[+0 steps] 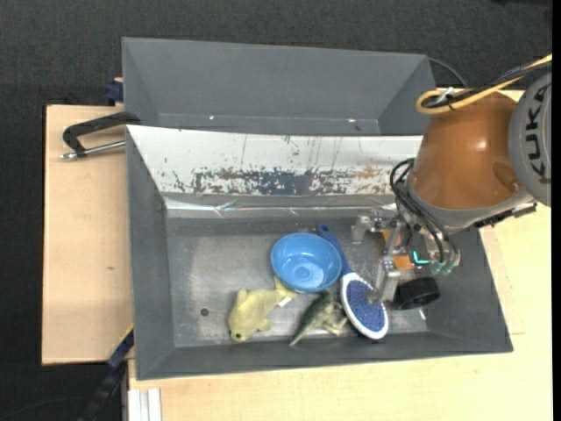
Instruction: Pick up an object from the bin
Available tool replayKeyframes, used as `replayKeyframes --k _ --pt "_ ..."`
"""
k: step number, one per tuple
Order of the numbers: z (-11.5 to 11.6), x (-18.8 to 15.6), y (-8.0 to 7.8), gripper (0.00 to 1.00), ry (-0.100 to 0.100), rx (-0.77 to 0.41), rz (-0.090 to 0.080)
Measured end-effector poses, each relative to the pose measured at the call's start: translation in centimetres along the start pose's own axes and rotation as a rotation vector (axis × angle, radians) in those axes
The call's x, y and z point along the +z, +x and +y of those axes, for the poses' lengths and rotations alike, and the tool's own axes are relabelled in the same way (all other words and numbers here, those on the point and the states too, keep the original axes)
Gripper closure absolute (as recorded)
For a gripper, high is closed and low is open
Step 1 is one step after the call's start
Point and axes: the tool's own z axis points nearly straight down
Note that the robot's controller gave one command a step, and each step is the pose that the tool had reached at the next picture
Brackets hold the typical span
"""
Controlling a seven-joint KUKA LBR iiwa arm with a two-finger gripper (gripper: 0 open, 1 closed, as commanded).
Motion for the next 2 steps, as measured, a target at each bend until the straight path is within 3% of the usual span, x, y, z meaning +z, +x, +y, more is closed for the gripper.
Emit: replayKeyframes --k 1,2 --pt "5.4 10.3 -6.1 0.00 0.002 -0.047 -0.016" --pt "5.4 7.5 -4.8 0.00 -0.001 0.047 -0.014"
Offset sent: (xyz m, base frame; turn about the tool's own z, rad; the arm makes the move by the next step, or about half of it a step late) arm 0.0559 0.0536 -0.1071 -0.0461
